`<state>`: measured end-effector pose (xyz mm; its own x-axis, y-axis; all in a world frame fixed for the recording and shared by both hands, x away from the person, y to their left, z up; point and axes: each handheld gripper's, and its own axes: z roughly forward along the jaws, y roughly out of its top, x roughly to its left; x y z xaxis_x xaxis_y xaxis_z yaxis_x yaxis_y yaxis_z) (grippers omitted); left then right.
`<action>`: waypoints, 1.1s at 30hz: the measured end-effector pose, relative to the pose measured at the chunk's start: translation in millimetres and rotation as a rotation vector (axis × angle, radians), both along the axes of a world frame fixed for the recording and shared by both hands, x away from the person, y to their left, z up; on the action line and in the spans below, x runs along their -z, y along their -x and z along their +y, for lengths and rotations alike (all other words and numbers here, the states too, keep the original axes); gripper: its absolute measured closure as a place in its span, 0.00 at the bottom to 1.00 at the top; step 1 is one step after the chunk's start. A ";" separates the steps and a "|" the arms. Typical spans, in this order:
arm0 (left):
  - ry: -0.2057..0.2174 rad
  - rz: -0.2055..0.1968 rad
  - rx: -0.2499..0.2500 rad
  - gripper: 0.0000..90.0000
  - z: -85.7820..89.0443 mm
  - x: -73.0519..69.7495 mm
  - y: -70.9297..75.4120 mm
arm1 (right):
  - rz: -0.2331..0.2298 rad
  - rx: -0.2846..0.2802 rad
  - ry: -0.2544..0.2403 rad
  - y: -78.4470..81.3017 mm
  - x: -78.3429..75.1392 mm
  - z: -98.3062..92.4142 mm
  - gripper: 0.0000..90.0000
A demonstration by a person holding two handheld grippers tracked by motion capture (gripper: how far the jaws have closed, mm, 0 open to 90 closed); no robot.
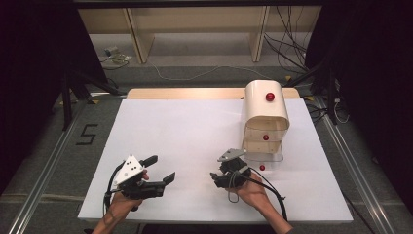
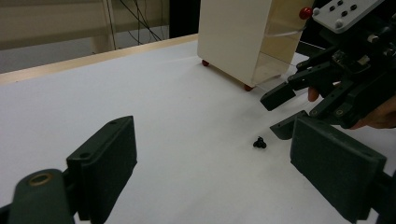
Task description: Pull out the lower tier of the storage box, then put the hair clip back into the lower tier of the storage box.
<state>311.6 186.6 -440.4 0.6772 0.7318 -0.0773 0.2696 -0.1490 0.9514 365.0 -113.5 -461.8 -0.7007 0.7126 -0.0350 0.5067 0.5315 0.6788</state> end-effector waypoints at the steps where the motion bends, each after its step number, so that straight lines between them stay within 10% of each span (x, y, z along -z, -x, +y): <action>1: 0.000 0.000 0.000 0.16 0.0 0.0 0.0 | 0.006 0.000 0.003 0.0 0.7 0.9 0.44; 15: 0.000 0.000 0.000 0.16 0.4 0.1 0.2 | 0.051 -0.003 0.043 -4.8 10.3 13.1 0.42; 33: 0.004 -0.004 0.005 0.16 0.5 -0.5 1.9 | 0.079 0.026 0.062 -12.4 17.2 15.4 0.62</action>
